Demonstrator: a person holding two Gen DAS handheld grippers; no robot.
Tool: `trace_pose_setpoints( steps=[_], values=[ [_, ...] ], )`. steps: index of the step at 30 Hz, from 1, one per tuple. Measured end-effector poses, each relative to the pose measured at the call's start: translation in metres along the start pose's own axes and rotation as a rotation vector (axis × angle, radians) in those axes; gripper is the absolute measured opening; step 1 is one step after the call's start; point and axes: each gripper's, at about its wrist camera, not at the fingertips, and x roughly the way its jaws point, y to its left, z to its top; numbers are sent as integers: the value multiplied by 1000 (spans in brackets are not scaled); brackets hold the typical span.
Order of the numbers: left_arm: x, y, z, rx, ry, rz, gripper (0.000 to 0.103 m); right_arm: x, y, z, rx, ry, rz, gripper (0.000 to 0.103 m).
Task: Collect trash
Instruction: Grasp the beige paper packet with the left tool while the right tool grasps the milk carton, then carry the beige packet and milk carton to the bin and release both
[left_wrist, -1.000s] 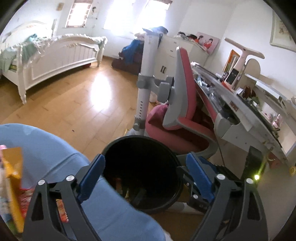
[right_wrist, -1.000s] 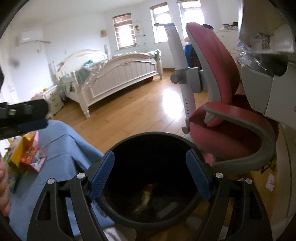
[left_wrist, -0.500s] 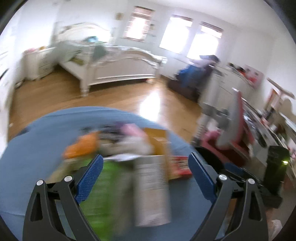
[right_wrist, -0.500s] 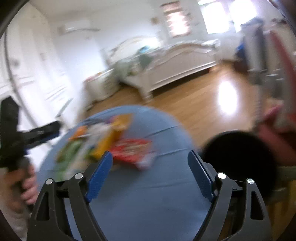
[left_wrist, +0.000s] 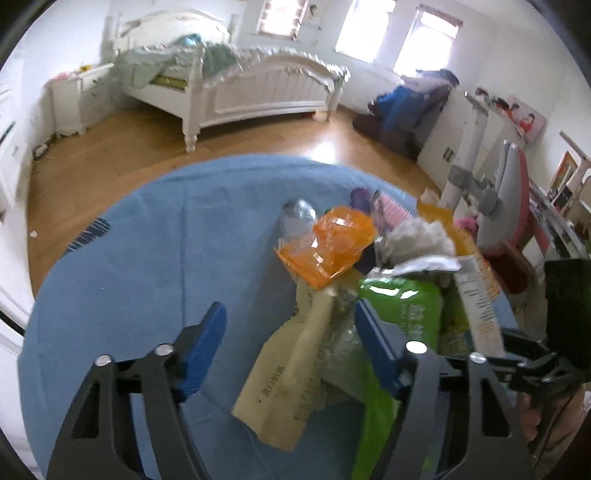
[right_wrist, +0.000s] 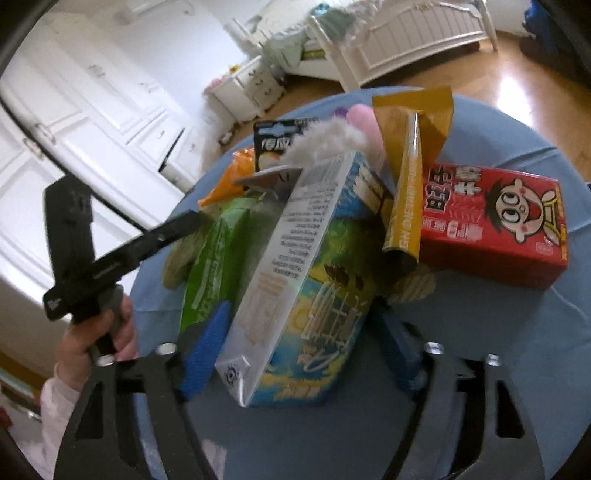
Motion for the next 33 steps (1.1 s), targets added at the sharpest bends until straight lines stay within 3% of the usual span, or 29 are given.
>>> trace_pose_setpoints(
  steps=[3, 4, 5, 13, 16, 20, 27, 29, 33],
  values=[
    [6, 1, -9, 31, 30, -9, 42, -6, -2, -2, 4, 0, 32, 68],
    [5, 2, -13, 36, 25, -16, 29, -9, -2, -3, -4, -6, 37, 67],
    [3, 3, -17, 21, 30, -37, 25, -15, -5, -4, -10, -13, 43, 67],
    [-51, 3, -29, -91, -139, -38, 23, -47, 1, -7, -90, -104, 114, 64],
    [-77, -16, -22, -94, -209, -56, 23, -65, 3, -7, -112, -166, 150, 63],
    [-90, -60, -2, -48, -257, -108, 23, -97, -5, -6, -135, -261, 137, 61],
    [-60, -162, 33, 60, -241, -260, 23, -167, -73, -3, -49, -479, 1, 60],
    [-42, -190, 42, 80, -220, -300, 23, -187, -93, -9, -36, -538, -81, 60],
    [-2, -252, 54, 138, -168, -386, 23, -220, -137, -19, -15, -642, -328, 60]
  ],
)
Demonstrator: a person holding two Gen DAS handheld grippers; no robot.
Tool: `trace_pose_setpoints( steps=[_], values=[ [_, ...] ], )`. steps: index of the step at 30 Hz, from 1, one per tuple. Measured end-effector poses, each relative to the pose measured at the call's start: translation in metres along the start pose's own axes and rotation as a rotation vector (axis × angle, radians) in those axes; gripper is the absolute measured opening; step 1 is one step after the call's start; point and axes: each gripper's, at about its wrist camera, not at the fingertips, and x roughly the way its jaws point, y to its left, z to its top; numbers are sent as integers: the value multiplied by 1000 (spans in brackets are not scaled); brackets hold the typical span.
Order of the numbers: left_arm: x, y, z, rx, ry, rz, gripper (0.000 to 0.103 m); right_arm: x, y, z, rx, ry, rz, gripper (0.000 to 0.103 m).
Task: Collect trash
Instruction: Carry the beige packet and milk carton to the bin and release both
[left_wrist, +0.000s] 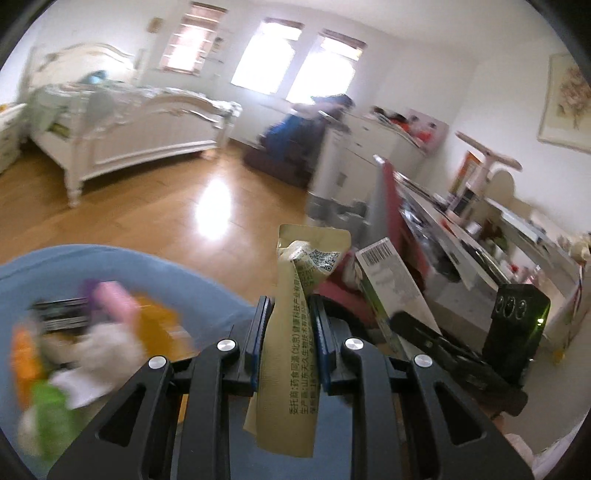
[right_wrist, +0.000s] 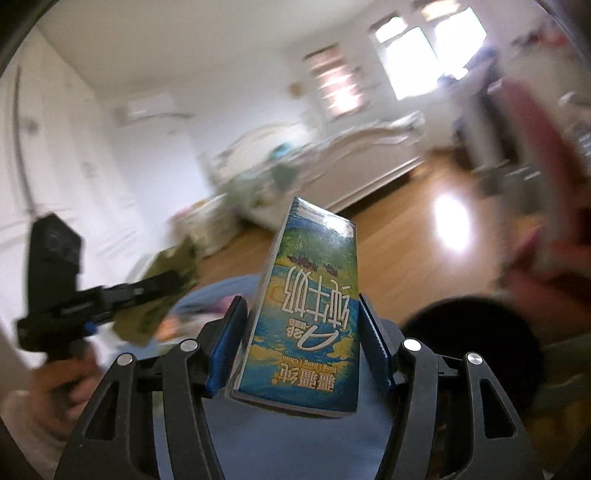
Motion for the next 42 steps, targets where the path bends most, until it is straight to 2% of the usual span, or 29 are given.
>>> trace_pose_setpoints(
  steps=[1, 4, 9, 13, 19, 42],
  values=[
    [15, -9, 1, 9, 15, -21, 23, -1, -14, -1, -8, -13, -64, 60],
    [51, -31, -5, 22, 63, -71, 23, -1, -47, -6, -19, -22, -178, 60],
    [103, -46, -11, 32, 142, -90, 23, 14, -88, -19, -26, 2, -262, 60],
    [125, -51, -13, 38, 177, -83, 23, 27, -109, -25, -25, 23, -270, 60],
    [143, -54, -17, 43, 211, -67, 23, 44, -122, -32, 3, 42, -261, 60],
    [180, -69, -12, 68, 241, -66, 23, 55, -115, -38, 7, 89, -281, 60]
  ],
)
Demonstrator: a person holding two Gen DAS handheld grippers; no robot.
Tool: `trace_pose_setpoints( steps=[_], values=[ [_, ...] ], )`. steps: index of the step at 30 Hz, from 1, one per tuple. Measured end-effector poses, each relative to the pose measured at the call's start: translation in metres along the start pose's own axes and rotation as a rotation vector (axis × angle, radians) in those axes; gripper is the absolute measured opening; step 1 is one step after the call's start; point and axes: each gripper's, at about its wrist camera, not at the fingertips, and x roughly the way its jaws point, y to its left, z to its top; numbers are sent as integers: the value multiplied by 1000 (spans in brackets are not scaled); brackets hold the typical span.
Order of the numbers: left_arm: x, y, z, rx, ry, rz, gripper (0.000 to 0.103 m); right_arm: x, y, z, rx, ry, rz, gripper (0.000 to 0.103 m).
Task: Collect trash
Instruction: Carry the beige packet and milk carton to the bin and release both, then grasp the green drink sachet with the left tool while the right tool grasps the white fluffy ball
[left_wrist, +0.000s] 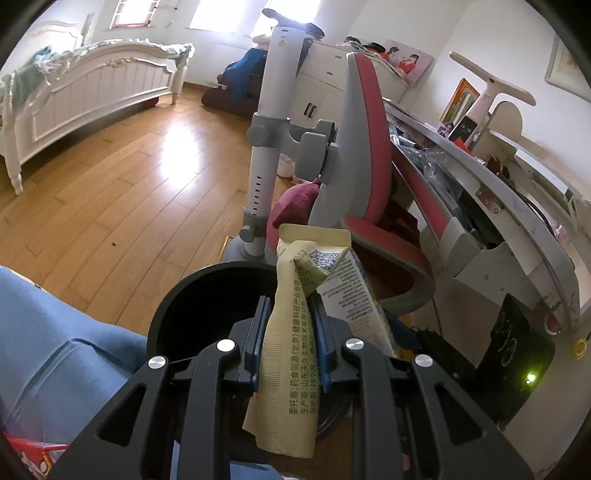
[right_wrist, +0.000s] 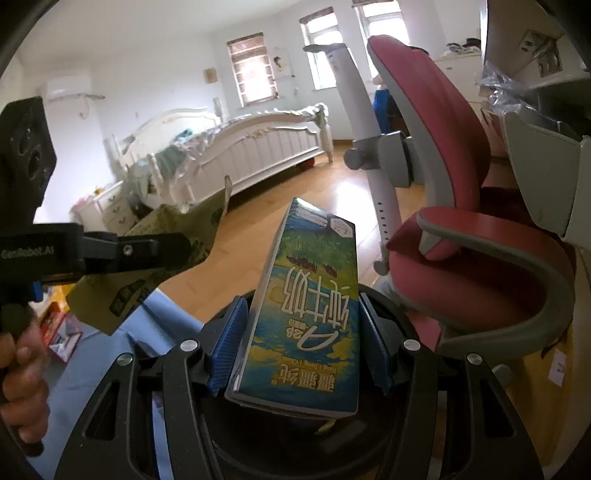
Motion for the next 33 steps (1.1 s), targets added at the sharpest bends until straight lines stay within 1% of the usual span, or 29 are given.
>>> trace_pose_setpoints(
  steps=[3, 5, 6, 7, 8, 9, 10, 11, 14, 18, 21, 22, 26, 29, 31, 33],
  values=[
    [2, 0, 2, 2, -3, 2, 24, 4, 1, 0, -4, 5, -4, 60],
    [2, 0, 3, 3, -6, 11, 26, 6, 2, 0, -8, 14, -5, 60],
    [2, 0, 4, 3, 2, 25, 30, 8, 3, 0, -12, 23, -7, 61],
    [2, -1, 2, 2, 3, 34, 48, 8, 4, 1, -15, 25, -12, 66],
    [1, 0, 3, 0, 1, 48, 60, 8, 6, 1, -19, 25, -20, 71],
    [-4, -1, 2, 1, -17, 66, 79, 8, 7, 1, -22, 22, -25, 79],
    [-8, -1, 2, 6, -39, 75, 82, 6, 8, 1, -27, 18, -31, 81],
    [-14, -2, 1, 13, -57, 79, 82, 6, 9, 1, -31, 18, -33, 81],
    [-28, -3, 1, 10, -65, 75, 82, 4, 13, -2, -37, 35, -34, 81],
    [-63, -1, -9, 8, -102, 80, 82, -6, 25, -4, -40, 38, -19, 81],
    [-94, 7, -22, -6, -126, 119, 90, -14, 40, -4, -48, 45, 22, 81],
    [-106, 11, -28, -14, -140, 133, 90, -16, 45, -4, -49, 48, 35, 81],
    [-157, 40, -53, -73, -187, 211, 90, -25, 80, -2, -73, 58, 113, 81],
    [-196, 70, -78, -127, -222, 296, 90, -29, 114, 0, -100, 73, 189, 81],
    [-222, 94, -98, -171, -233, 366, 90, -31, 145, 2, -127, 87, 249, 81],
    [-241, 116, -115, -219, -237, 420, 90, -32, 172, 3, -154, 97, 294, 81]
  ],
)
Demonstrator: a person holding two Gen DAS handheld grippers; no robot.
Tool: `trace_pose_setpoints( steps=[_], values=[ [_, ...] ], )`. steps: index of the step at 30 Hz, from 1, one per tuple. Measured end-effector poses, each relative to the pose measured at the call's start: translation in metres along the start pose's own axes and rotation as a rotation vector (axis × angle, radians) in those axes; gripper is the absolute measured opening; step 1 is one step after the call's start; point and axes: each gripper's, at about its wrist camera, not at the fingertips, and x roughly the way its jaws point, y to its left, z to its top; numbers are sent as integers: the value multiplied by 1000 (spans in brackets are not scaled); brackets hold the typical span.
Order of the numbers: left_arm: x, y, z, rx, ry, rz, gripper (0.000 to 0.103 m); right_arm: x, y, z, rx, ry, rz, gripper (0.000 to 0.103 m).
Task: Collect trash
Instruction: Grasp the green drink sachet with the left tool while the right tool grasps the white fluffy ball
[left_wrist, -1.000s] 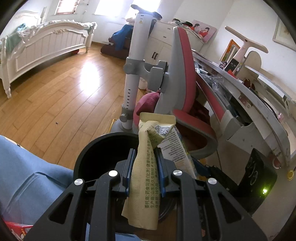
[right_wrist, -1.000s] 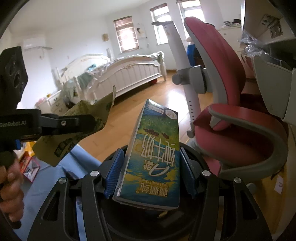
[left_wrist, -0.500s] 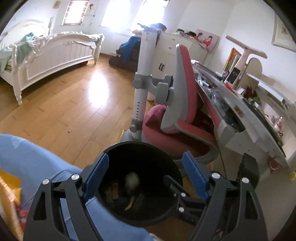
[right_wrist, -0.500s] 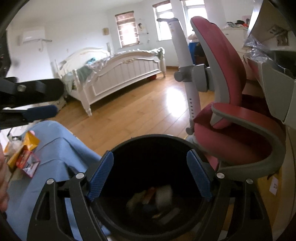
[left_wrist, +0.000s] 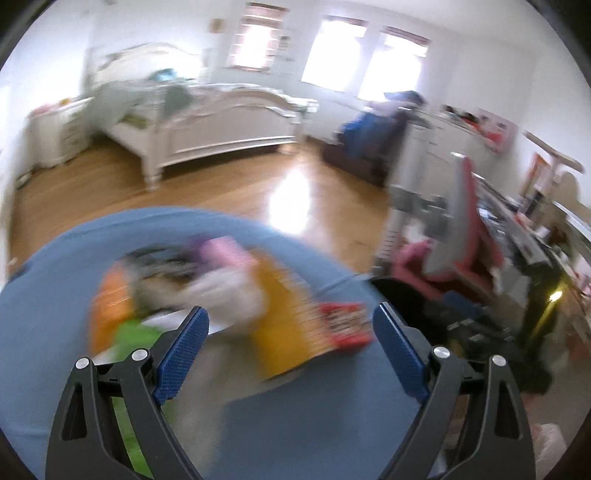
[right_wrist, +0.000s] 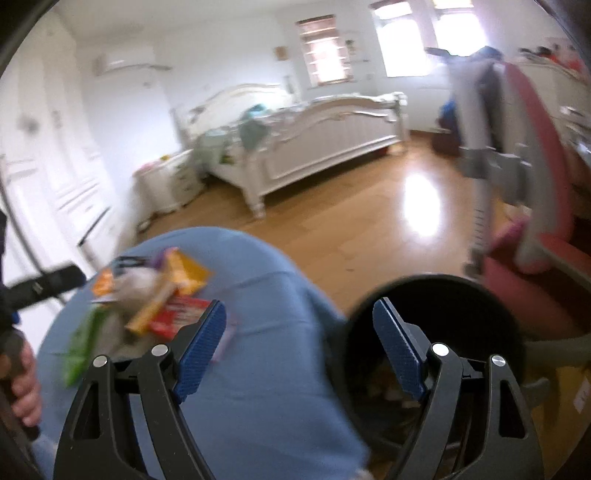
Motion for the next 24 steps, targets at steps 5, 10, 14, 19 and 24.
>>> trace_pose_setpoints(
  steps=[5, 10, 14, 19, 24],
  values=[
    [-5, 60, -24, -70, 53, 103, 90, 28, 73, 16, -72, 59, 154, 81],
    [7, 86, -34, -61, 100, 101, 89, 65, 135, 32, -149, 135, 225, 81],
    [13, 99, -41, -73, 125, 79, 70, 101, 163, 39, -204, 222, 196, 81],
    [12, 107, -42, -81, 119, 55, 55, 140, 180, 29, -252, 335, 154, 65],
    [-3, 112, -42, -113, 66, 48, 53, 131, 175, 30, -192, 312, 200, 34]
  ],
)
